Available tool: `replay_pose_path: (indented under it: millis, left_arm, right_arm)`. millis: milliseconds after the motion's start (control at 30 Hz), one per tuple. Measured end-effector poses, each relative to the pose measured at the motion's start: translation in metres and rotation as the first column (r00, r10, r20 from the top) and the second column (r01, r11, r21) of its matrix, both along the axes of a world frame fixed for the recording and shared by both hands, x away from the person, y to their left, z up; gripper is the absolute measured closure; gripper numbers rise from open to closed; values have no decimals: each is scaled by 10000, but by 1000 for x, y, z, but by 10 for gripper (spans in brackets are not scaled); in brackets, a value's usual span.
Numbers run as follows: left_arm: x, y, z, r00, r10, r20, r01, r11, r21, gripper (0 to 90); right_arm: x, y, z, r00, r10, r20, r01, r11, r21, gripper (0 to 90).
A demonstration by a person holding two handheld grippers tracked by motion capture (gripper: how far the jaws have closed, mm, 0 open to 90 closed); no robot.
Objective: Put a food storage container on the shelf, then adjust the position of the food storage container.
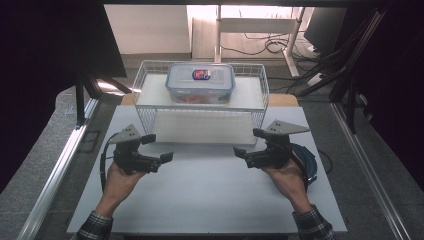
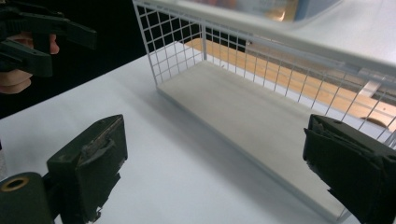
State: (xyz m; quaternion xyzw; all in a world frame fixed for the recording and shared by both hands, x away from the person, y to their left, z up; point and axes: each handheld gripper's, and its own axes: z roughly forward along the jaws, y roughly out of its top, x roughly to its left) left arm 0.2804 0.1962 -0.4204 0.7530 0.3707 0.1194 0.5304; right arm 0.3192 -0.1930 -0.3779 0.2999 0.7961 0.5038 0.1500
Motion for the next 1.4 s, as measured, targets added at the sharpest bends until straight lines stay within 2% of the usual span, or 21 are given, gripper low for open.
replay_pose_path:
  millis: [100,233,367,500,600,667,800,900,967,1100,1300,1400]
  left_arm:
    - [-10,-3,-11,10000,-64,-56,63,9999,-140,50]
    - [-22,-7,-24,10000,-14,-22,14,9999,156,46]
    - [-32,-9,-35,9999,133,103,-138,9987,498,44]
    - [-41,-9,-43,9999,131,22,-132,9992,367,44]
    - [-51,-10,-51,9998,179,117,-183,9993,319,44]
    - [-57,-11,-56,9995,233,196,-243,9982,539,43]
    - [-66,-11,-68,9986,405,354,-436,9949,909,42]
    - [-69,-12,-79,9990,426,131,-436,9949,907,42]
    - [-70,-14,-85,9993,383,20,-382,9931,1109,41]
    - [-70,-17,-88,9996,292,-43,-285,9932,1129,36]
    - [-68,-14,-89,9991,414,-81,-403,9934,1078,35]
    - [-67,-11,-90,9987,482,-154,-463,9933,1056,35]
  right_arm:
    - [-8,0,-10,10000,24,33,-23,10000,-94,50]
    - [-16,1,-20,9999,91,-61,-93,9995,-311,48]
    - [-26,1,-31,9994,277,-216,-282,9994,-200,48]
    - [-36,2,-43,9994,344,-31,-345,9991,-242,52]
    - [-43,3,-53,9997,240,58,-239,9997,-108,59]
    - [-48,5,-60,9997,257,23,-257,9996,-129,61]
    - [-58,9,-74,9992,375,142,-368,9982,-468,61]
    - [-60,10,-84,9989,411,-246,-427,9968,-672,61]
    - [-61,10,-91,9981,393,-474,-426,9966,-699,61]
    - [-62,10,-103,9954,408,-871,-494,9939,-991,60]
    - [-57,7,-104,9943,-87,-1059,-26,9943,-1065,0]
    - [-54,2,-102,9913,-485,-1224,385,9958,-826,0]
